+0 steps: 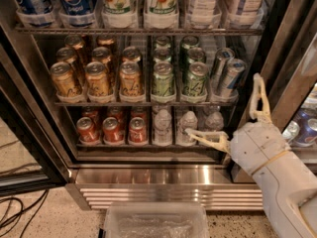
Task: Pick blue plastic bottle from top shelf of fridge
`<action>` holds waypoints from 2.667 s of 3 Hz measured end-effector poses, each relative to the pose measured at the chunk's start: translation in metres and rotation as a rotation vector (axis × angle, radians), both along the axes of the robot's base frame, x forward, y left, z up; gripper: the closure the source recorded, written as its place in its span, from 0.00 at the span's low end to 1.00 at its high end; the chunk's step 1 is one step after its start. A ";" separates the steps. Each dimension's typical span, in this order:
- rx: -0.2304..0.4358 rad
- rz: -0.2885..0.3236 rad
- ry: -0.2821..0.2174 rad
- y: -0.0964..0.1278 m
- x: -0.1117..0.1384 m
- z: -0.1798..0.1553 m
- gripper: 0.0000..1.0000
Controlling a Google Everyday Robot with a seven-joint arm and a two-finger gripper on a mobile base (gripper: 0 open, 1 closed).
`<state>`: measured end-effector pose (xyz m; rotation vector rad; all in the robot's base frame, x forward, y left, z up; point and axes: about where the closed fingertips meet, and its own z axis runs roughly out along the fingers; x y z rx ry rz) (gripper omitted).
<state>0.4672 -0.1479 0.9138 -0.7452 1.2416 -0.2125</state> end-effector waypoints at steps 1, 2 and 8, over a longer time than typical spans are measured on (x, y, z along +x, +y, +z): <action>0.069 0.069 -0.003 0.028 -0.009 -0.008 0.00; 0.153 0.145 -0.021 0.073 -0.026 -0.010 0.00; 0.237 -0.334 -0.275 0.058 0.016 0.044 0.00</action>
Offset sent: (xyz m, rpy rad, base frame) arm -0.0435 0.1305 -0.0276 0.3603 -0.0468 0.2076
